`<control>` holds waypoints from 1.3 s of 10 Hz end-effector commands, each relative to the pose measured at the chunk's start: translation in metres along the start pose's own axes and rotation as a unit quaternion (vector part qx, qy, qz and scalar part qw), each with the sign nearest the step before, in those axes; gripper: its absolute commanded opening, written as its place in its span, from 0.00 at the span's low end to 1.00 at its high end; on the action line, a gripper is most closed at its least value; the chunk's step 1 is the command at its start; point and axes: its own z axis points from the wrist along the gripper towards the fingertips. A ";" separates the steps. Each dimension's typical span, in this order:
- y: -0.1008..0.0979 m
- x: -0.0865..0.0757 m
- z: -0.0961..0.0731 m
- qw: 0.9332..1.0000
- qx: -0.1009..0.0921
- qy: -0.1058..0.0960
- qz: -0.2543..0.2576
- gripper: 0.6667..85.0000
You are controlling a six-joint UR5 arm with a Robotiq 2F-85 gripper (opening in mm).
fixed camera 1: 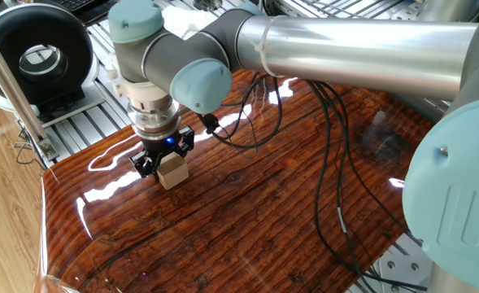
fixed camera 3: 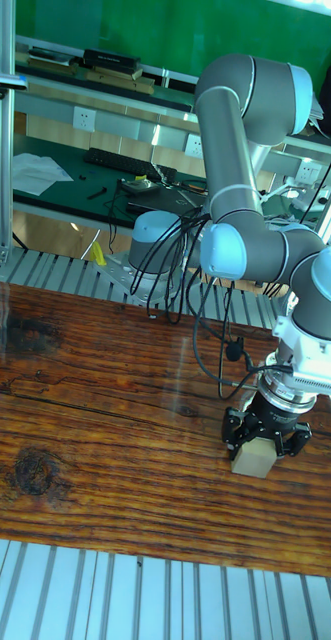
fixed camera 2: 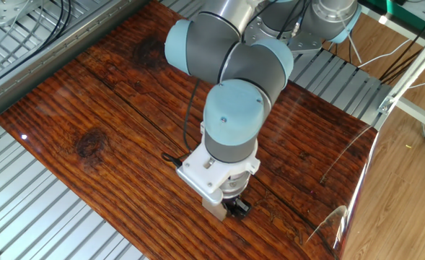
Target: Hold a small block with the gripper and sweep it from left to right on the table
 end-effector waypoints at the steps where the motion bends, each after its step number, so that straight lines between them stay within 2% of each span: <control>1: 0.011 0.007 -0.013 1.000 -0.017 0.013 0.013 0.00; 2: 0.008 0.005 -0.009 1.000 -0.005 0.009 0.013 0.00; 3: 0.011 0.001 -0.003 1.000 -0.005 0.004 0.016 0.00; 5: 0.006 -0.002 -0.002 1.000 0.001 0.000 0.010 0.00; 7: -0.003 -0.001 -0.002 1.000 0.017 0.001 0.006 0.00; 9: -0.003 -0.003 -0.005 1.000 0.017 -0.004 0.004 0.00; 13: -0.009 -0.007 -0.010 1.000 0.005 -0.011 -0.005 0.00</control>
